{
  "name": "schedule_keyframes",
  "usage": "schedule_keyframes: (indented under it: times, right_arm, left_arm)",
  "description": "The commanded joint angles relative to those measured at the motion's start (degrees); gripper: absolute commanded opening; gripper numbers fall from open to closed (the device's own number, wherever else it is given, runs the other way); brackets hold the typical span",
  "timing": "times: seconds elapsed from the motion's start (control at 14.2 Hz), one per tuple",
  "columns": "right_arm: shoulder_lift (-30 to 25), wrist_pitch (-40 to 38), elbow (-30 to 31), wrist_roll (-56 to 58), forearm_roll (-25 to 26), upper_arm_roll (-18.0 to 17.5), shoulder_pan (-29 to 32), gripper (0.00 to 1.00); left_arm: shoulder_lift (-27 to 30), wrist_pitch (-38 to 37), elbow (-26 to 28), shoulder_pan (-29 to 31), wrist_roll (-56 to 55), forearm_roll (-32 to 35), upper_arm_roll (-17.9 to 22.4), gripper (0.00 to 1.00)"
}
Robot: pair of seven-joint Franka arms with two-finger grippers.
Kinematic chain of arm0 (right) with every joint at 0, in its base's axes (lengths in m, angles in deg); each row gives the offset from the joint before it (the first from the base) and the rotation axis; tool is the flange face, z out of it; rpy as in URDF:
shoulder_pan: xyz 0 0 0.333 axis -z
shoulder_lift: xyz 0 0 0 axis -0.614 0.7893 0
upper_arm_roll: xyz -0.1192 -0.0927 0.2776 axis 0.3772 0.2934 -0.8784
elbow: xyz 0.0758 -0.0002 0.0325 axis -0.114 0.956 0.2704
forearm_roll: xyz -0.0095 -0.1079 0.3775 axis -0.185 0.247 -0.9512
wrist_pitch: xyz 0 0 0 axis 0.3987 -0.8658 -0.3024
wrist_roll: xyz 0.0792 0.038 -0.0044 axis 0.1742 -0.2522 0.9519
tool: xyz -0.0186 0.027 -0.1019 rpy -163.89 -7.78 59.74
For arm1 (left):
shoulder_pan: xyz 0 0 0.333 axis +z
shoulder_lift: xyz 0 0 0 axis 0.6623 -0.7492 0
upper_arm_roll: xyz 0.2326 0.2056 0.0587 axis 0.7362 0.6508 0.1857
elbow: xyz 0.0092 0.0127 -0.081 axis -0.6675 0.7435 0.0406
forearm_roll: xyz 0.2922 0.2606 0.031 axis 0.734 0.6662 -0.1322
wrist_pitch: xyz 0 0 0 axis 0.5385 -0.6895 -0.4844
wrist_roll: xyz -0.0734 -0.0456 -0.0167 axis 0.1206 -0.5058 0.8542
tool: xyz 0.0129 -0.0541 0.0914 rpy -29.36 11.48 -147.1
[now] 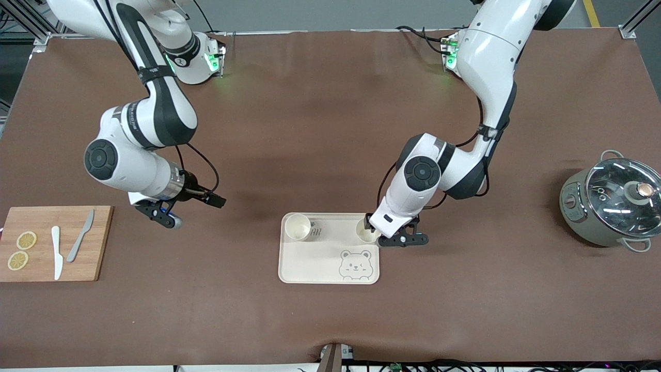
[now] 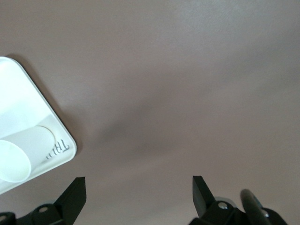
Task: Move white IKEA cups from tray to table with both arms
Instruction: 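Grasp one white paper cup from the tray with each gripper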
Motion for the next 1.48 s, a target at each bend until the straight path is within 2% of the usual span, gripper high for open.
schedule_keyframes:
  times: [0.0,0.14,0.21,0.28,0.35,0.63,1.06,1.2,1.41]
  right_arm:
    - [2.35,0.9,-2.19,-6.27,-0.45,0.24,-3.31,1.0]
    - [4.19,3.35,-3.43,-11.27,-0.45,0.15,-5.51,1.0]
    - [5.51,4.67,-4.39,-14.08,-0.54,0.15,-6.83,1.0]
    - [7.0,5.29,-5.7,-16.55,-0.45,0.15,-7.97,1.0]
    - [8.23,5.38,-7.02,-18.14,-0.45,0.15,-8.85,1.0]
    - [11.67,5.3,-12.65,-23.15,-0.45,0.15,-10.44,1.0]
    - [17.81,7.83,-18.45,-25.53,-0.54,0.24,-11.5,1.0]
    - [19.92,8.29,-20.56,-26.94,-0.54,0.33,-12.37,1.0]
    - [21.51,9.16,-21.89,-29.75,-0.37,0.42,-13.35,0.95]
  left_arm:
    - [-1.22,0.51,-1.02,-0.97,-0.49,-0.53,0.16,0.54]
    - [-2.01,0.51,-1.02,-1.06,-0.49,-0.61,0.16,0.43]
    - [-2.45,0.59,-1.02,-1.06,-0.49,-0.61,0.16,0.34]
    - [-2.8,0.6,-1.02,-1.06,-0.4,-0.35,0.16,0.2]
    - [-3.06,0.68,-1.02,-1.15,-0.31,-0.09,0.16,0.01]
    - [-3.51,2.0,-1.11,-1.68,-0.13,-0.09,0.25,0.0]
    - [2.01,1.04,-1.99,-0.98,0.48,0.27,0.68,0.0]
    - [4.92,-4.2,-2.34,-0.8,0.66,1.84,0.86,0.0]
    - [7.47,-11.25,-5.86,0.68,0.92,2.99,0.86,0.0]
